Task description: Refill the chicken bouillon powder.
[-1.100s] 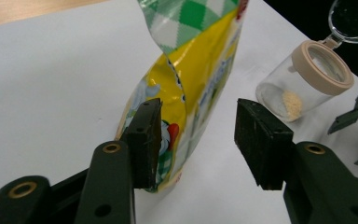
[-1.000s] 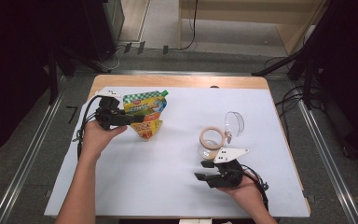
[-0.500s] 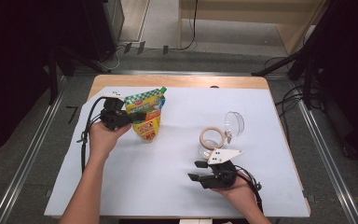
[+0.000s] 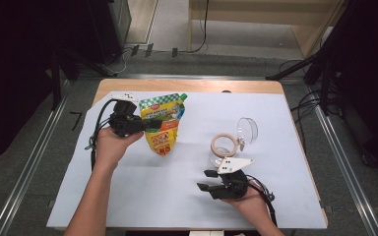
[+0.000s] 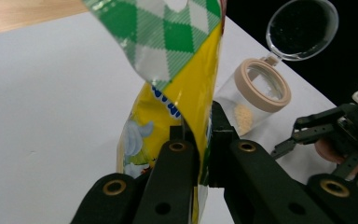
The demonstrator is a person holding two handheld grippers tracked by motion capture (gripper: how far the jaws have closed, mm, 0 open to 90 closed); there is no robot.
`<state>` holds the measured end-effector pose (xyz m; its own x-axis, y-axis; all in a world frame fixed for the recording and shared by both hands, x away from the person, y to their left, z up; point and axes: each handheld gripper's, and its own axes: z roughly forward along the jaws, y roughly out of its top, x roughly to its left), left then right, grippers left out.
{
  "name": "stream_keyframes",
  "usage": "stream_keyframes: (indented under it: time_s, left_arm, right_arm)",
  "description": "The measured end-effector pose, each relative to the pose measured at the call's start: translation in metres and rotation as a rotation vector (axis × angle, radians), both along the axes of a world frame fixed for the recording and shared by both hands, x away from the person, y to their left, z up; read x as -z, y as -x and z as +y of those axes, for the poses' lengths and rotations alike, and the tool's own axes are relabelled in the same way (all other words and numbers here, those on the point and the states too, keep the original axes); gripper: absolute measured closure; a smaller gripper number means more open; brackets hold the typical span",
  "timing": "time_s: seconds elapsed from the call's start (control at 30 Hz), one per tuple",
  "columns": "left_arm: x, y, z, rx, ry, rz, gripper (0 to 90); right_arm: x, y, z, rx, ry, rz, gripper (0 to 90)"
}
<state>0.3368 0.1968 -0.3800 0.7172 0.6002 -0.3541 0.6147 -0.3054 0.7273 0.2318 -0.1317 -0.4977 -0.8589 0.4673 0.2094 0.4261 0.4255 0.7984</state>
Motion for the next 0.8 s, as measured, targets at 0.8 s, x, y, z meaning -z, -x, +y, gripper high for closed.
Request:
stream_keyframes:
  time_s: [0.8]
  left_arm:
    - [-0.026,0.032,-0.036,0.211,0.033,0.027,90.0]
  right_arm:
    - [0.012,-0.011,0.017,0.086,0.015,0.005,54.1]
